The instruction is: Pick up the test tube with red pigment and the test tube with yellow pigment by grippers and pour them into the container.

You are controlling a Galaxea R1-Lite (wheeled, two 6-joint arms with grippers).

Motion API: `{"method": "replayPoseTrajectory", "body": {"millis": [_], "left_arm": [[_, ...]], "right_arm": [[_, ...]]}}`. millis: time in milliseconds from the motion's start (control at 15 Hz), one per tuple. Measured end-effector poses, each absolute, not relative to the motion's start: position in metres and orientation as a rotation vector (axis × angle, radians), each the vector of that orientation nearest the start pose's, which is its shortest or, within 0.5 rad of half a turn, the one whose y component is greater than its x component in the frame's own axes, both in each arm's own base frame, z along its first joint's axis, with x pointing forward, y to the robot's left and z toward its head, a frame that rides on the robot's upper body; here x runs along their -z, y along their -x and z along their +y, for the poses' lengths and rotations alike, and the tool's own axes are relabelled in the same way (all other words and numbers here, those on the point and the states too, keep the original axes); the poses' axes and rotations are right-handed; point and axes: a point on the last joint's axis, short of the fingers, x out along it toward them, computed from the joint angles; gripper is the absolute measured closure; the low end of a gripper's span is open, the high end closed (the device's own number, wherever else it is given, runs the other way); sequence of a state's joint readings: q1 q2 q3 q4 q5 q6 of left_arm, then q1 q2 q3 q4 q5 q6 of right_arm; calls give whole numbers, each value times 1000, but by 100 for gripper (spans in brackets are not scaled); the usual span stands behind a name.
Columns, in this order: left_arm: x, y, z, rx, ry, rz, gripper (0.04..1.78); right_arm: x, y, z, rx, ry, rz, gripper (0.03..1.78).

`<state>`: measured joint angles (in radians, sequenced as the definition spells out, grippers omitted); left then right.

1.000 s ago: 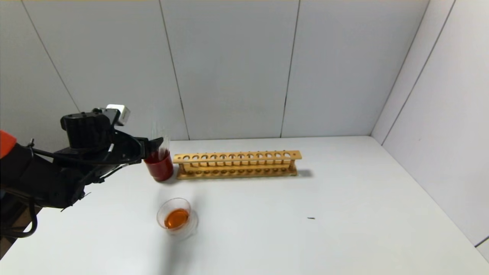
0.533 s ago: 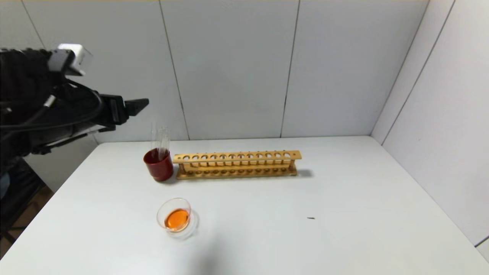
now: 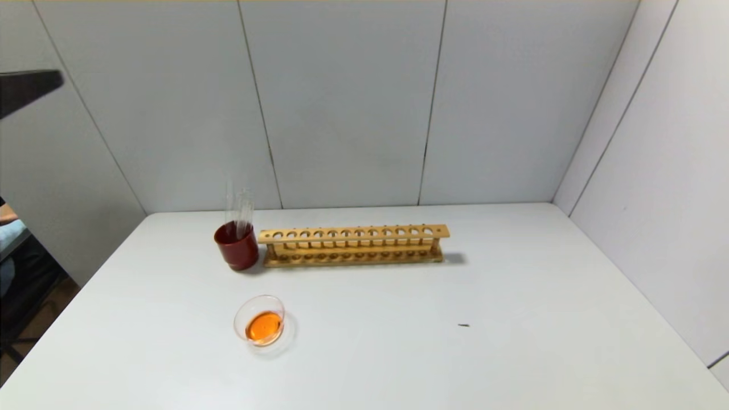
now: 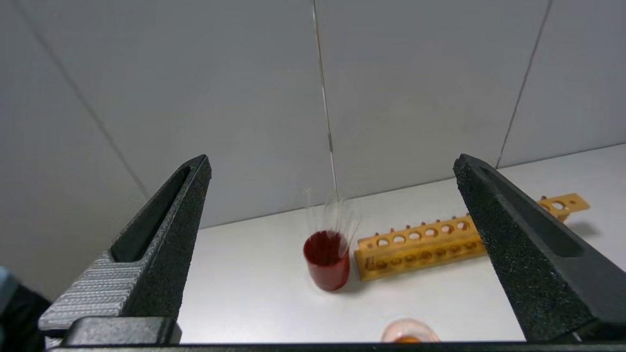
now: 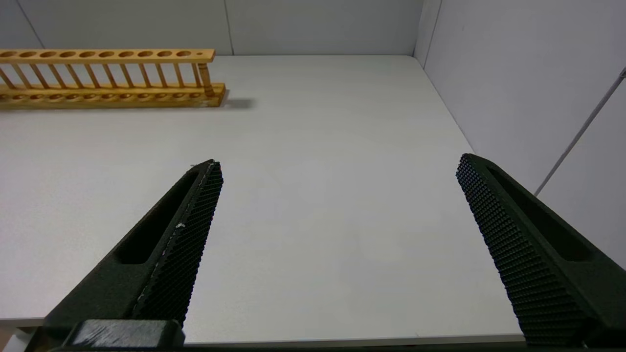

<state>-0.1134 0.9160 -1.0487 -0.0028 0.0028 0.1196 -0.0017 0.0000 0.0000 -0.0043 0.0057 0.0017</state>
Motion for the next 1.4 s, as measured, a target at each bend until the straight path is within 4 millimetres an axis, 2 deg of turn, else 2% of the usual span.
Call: {"method": "replayPoseTrajectory", "body": {"millis": [133, 267, 400, 600, 733, 867, 1200, 1400], "left_arm": [[-338, -18, -2, 85, -115, -183, 7], [-313, 38, 5, 66, -104, -199, 7], [-282, 72, 7, -2, -29, -160, 7], [-247, 98, 3, 1, -1, -178, 7], [-218, 103, 2, -2, -7, -191, 7], [-190, 93, 2, -40, 9, -159, 7], [-104, 36, 2, -84, 39, -32, 7], [-90, 27, 1, -35, 64, -70, 7]], "right_arm": [[-76, 23, 0, -4, -2, -4, 6], [-76, 23, 0, -4, -2, -4, 6], [-76, 23, 0, -4, -2, -4, 6], [-76, 23, 0, -4, -2, -4, 6], [-76, 23, 0, -4, -2, -4, 6], [-76, 23, 0, -4, -2, -4, 6], [-76, 23, 0, -4, -2, -4, 6], [-76, 23, 0, -4, -2, -4, 6]]}}
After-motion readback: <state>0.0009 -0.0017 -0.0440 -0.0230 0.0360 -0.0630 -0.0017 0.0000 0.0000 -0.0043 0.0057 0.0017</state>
